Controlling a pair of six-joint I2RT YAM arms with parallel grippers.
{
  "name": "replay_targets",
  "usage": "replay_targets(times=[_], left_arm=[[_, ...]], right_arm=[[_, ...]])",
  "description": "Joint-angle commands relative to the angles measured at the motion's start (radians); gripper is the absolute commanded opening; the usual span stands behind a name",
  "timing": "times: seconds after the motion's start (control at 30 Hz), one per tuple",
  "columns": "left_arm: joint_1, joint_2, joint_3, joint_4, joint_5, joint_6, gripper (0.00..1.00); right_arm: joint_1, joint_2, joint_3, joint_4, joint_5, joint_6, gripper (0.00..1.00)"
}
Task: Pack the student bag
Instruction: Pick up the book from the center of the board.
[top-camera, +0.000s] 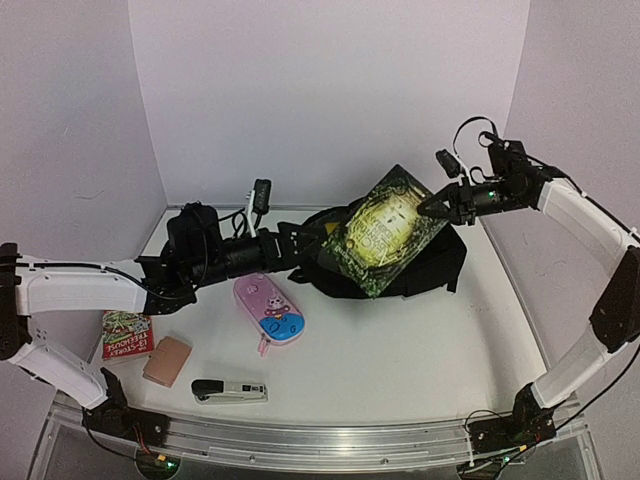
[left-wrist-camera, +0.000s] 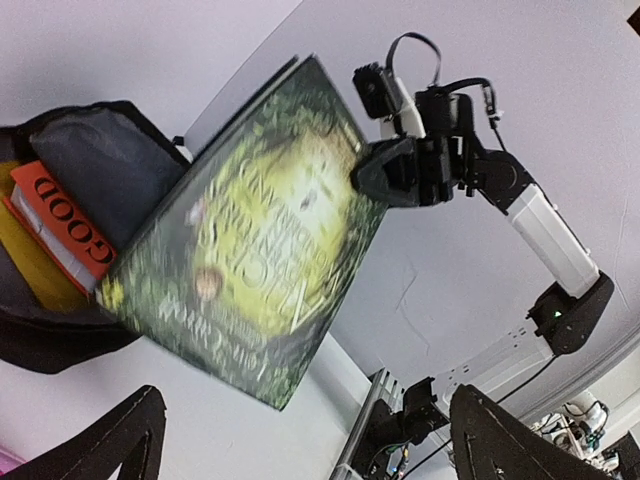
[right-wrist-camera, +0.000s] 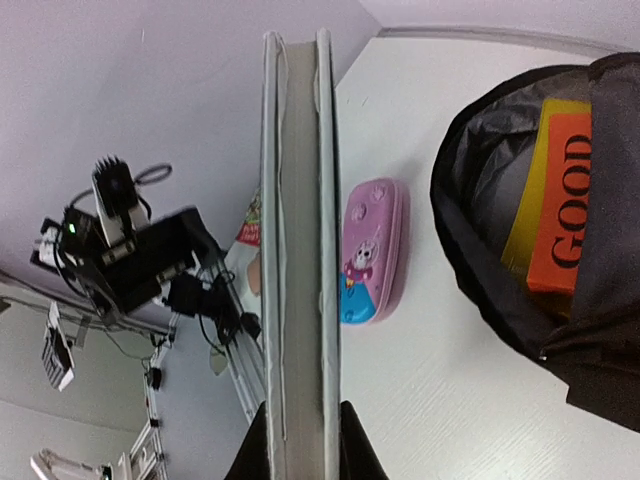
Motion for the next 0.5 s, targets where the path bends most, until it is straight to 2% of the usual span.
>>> replay_targets(times=[0.0, 0.1, 0.23, 0.47], left_arm=[[0.000, 0.078, -0.088, 0.114, -0.025, -0.089, 1.00], [0.000, 0.129, -0.116, 0.280, 0.029, -0.127, 1.00], [0.001, 0.176, -0.115, 0.404, 0.065, -0.145, 1.00], [0.002, 0.211, -0.068, 0.453, 0.075, -0.137, 0.97]], right_arm=[[0.006, -0.061, -0.092, 0.641, 0.017, 0.555, 0.00], [0.012, -0.035, -0.119, 0.801, 0.019, 0.686, 0.00], [0.019, -0.020, -0.169, 0.914, 0.003, 0.777, 0.00], [0.057, -0.041, -0.275, 1.007, -0.013, 0.821, 0.00]])
